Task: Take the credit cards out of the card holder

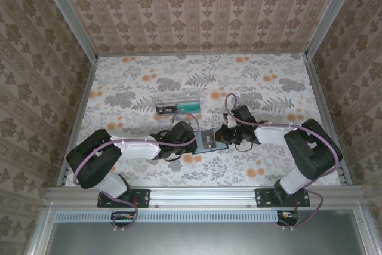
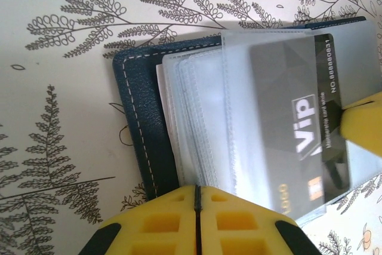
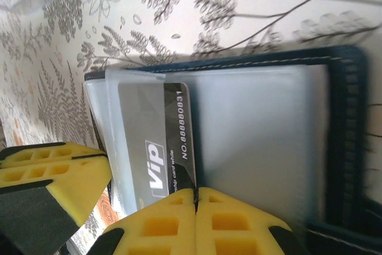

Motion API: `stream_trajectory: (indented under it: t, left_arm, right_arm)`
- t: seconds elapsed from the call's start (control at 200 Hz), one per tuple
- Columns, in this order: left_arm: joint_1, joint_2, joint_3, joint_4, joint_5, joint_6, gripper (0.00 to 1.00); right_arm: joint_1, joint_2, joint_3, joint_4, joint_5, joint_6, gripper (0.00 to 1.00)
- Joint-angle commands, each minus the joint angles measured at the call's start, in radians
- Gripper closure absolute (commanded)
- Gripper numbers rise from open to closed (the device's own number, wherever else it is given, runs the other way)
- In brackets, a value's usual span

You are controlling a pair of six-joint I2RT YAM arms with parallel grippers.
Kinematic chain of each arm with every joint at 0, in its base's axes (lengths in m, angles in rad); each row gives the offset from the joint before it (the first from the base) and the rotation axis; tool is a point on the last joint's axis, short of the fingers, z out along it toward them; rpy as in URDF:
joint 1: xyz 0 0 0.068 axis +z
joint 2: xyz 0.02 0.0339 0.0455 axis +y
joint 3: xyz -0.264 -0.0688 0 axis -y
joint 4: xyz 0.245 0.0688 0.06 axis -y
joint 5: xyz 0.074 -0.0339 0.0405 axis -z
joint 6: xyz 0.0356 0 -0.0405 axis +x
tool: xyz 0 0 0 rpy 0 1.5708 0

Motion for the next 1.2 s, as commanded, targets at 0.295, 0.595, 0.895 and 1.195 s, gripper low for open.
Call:
stream_trajectory:
  t: [0.295, 0.595, 0.895, 1.195]
  left_arm:
    - [0.015, 0.001, -0.006, -0.057, 0.006, 0.005, 0.90]
    - [0.019, -0.164, -0.015, 0.035, 0.011, 0.014, 0.52]
    - [0.024, -0.266, -0.126, 0.400, 0.044, -0.037, 0.41]
    - [0.064, -0.249, -0.172, 0.674, 0.130, -0.078, 0.50]
  right_arm:
    - [-0.116, -0.270, -0.081, -0.122, -0.016, -0.055, 1.00]
    - [-0.116, -0.421, -0.090, -0.143, -0.021, -0.040, 1.00]
    - [-0.115, -0.467, -0.130, 0.128, -0.141, 0.138, 1.00]
    - [-0.114, -0.449, -0.129, 0.321, -0.218, 0.273, 1.00]
